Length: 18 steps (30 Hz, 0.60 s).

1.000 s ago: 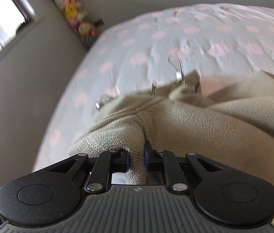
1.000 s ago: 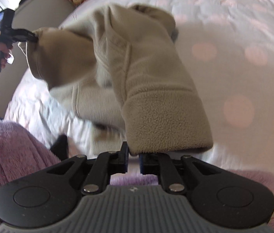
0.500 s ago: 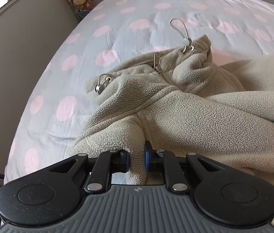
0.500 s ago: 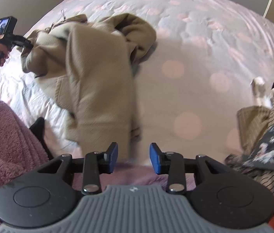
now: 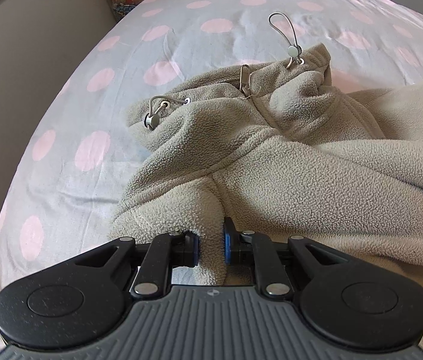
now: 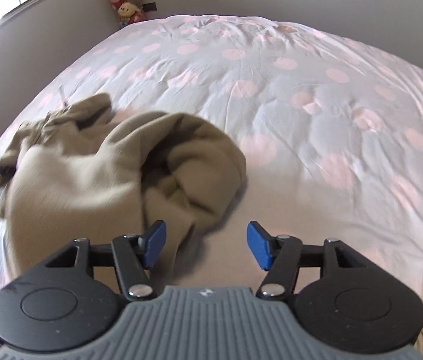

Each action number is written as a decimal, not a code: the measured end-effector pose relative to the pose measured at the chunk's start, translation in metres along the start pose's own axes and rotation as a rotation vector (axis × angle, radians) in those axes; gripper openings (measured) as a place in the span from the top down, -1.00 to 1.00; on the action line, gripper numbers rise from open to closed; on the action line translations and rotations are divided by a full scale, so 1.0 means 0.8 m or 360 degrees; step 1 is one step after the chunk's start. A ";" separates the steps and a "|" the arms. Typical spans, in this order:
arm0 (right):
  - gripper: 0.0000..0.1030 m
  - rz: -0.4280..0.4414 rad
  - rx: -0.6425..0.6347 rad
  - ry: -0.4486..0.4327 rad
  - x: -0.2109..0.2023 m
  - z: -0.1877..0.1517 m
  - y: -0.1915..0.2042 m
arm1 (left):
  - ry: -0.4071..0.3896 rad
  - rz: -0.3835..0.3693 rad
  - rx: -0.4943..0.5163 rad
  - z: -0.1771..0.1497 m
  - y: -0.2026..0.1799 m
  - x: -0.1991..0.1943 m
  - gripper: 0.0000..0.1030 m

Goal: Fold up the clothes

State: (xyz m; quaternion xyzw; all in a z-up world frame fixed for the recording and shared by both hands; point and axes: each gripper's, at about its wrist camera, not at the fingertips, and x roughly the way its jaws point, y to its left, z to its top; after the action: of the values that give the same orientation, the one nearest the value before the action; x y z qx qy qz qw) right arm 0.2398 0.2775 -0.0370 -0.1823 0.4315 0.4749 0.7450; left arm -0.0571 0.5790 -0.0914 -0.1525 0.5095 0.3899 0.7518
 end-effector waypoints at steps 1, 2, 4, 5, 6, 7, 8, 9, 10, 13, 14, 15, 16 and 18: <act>-0.50 -0.0004 0.0011 -0.0006 0.020 0.012 -0.005 | 0.0001 -0.0003 0.0004 0.001 0.000 0.001 0.75; -0.51 -0.0012 0.0020 -0.0014 0.041 0.023 -0.009 | 0.0004 -0.0005 0.0008 0.003 0.000 0.004 0.75; -0.51 -0.0007 0.0045 -0.0003 0.077 0.041 -0.019 | 0.0010 -0.0006 0.0020 0.005 -0.003 0.008 0.75; -0.51 -0.0004 0.0057 0.0004 0.095 0.050 -0.024 | 0.0013 -0.0006 0.0026 0.005 -0.004 0.010 0.75; -0.51 0.0009 0.0076 0.0010 0.110 0.055 -0.029 | 0.0012 -0.0007 0.0025 0.006 -0.005 0.012 0.75; -0.51 0.0024 0.0097 0.0017 0.124 0.060 -0.033 | 0.0012 -0.0008 0.0024 0.007 -0.006 0.014 0.75; -0.51 0.0037 0.0115 0.0025 0.138 0.064 -0.037 | 0.0012 -0.0009 0.0023 0.007 -0.007 0.016 0.75; -0.52 0.0053 0.0145 0.0035 0.149 0.065 -0.040 | 0.0011 -0.0010 0.0022 0.008 -0.008 0.018 0.75; -0.52 0.0070 0.0177 0.0046 0.159 0.065 -0.043 | 0.0008 -0.0013 0.0014 0.009 -0.008 0.020 0.75; -0.41 0.0143 0.0289 0.0056 0.181 0.061 -0.050 | -0.0002 -0.0016 -0.0013 0.010 -0.007 0.021 0.75; -0.27 0.0168 0.0312 0.0050 0.181 0.060 -0.049 | -0.0007 -0.0017 -0.0022 0.011 -0.005 0.019 0.75; 0.06 0.0193 0.0332 0.0042 0.180 0.058 -0.047 | -0.0021 -0.0018 -0.0036 0.012 -0.003 0.015 0.75; 0.39 0.0192 0.0323 0.0030 0.176 0.059 -0.042 | -0.0036 -0.0020 -0.0050 0.013 -0.001 0.011 0.75; 0.58 0.0100 0.0239 0.0003 0.160 0.064 -0.025 | -0.0065 -0.0023 -0.0078 0.015 0.004 0.003 0.76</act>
State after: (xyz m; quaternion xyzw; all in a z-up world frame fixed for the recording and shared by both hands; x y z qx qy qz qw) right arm 0.3035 0.3734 -0.1152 -0.1127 0.4721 0.4643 0.7409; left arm -0.0515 0.5893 -0.0877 -0.1666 0.4832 0.3998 0.7609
